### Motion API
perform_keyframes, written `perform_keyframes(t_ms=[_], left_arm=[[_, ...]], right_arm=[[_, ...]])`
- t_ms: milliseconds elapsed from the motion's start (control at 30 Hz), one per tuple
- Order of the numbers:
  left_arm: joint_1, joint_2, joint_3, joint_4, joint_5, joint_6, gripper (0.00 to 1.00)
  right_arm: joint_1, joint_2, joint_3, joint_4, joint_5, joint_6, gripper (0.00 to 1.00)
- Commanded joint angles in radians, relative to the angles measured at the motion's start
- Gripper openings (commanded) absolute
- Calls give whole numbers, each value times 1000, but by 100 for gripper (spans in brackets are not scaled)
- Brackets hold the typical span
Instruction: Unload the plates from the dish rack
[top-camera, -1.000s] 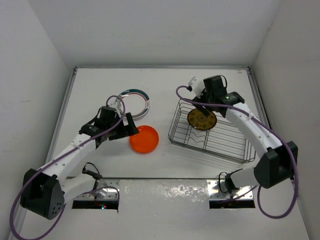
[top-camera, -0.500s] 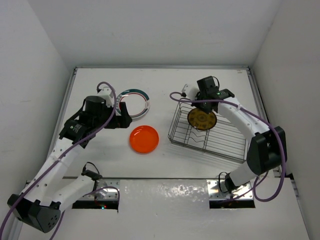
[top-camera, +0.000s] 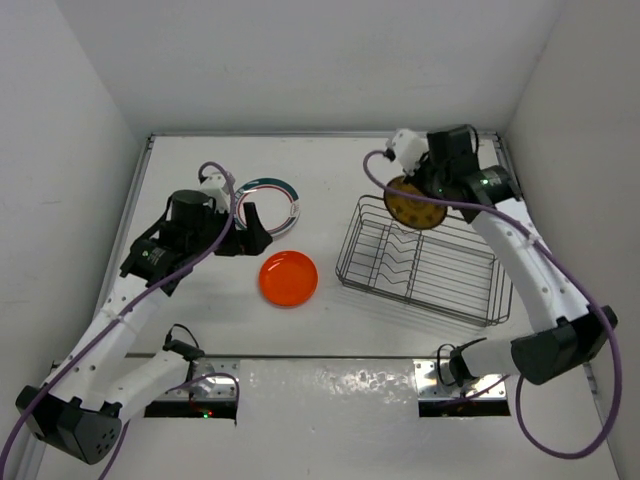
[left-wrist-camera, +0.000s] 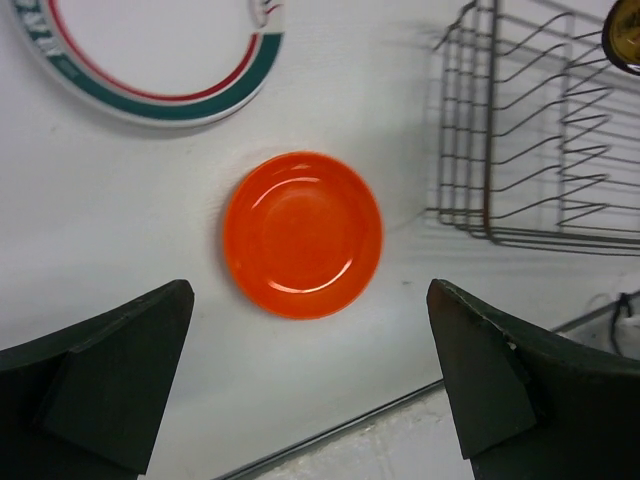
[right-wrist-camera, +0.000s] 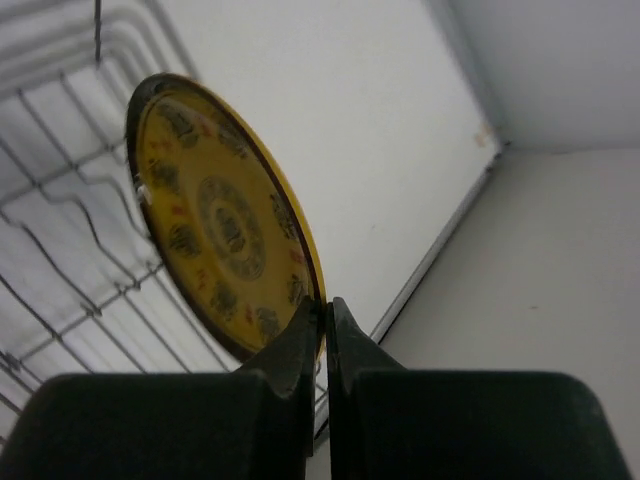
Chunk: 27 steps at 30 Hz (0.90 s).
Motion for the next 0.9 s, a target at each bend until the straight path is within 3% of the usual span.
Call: perform_keyframes(t_ms=[0, 100, 133, 233, 300, 400, 567, 733, 800, 867], left_arm=[[-9, -25, 57, 185, 132, -58, 100], [-9, -34, 38, 395, 278, -112, 100], [-10, -33, 31, 507, 336, -123, 100], [-10, -15, 10, 660, 413, -131, 100], [-9, 13, 5, 687, 414, -124, 100], [-9, 60, 1, 680, 432, -109, 100], [-9, 111, -45, 638, 418, -81, 95], [-10, 108, -160, 823, 528, -163, 73], [-9, 127, -165, 850, 542, -176, 47], [-10, 153, -165, 868, 555, -196, 38]], right_arm=[[4, -62, 198, -62, -7, 138, 0], [3, -59, 244, -88, -135, 305, 0], [2, -64, 235, -79, -271, 348, 0], [3, -107, 127, 108, -499, 563, 0], [4, -145, -2, 227, -668, 733, 0], [4, -243, -191, 625, -788, 958, 0], [15, -260, -294, 855, -854, 1146, 0], [48, -236, -357, 973, -835, 1222, 0], [61, -226, -394, 1022, -829, 1246, 0], [73, -220, -415, 1037, -819, 1255, 0]])
